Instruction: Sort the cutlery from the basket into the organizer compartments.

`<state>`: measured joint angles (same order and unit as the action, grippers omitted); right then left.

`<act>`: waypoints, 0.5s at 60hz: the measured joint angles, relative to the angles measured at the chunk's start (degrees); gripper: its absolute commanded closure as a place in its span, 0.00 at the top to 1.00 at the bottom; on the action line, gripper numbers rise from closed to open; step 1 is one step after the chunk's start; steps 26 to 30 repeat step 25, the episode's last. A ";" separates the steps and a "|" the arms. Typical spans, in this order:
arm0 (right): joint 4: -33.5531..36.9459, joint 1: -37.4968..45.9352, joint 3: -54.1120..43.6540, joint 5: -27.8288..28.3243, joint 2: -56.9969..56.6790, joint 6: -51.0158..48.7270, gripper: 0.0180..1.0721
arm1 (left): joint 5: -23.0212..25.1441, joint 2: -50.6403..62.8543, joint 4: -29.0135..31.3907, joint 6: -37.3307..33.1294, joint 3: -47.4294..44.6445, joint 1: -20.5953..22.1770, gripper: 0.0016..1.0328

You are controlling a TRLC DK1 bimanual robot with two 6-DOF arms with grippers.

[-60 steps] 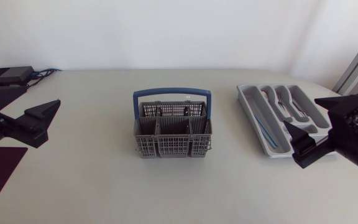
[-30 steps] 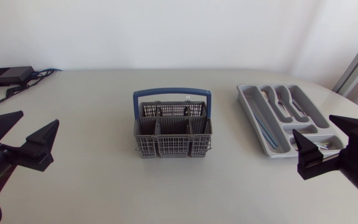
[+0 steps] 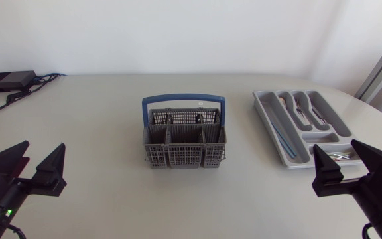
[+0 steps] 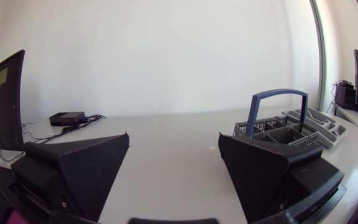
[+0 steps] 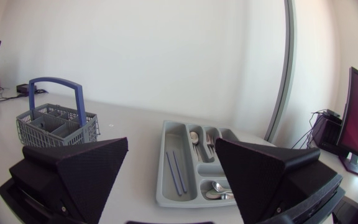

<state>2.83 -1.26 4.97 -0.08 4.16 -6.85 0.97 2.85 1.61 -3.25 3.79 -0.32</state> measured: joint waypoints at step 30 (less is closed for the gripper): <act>-1.81 1.01 -3.82 0.02 -3.87 5.20 0.96 | -0.68 -2.49 -0.70 1.79 -2.64 0.02 0.96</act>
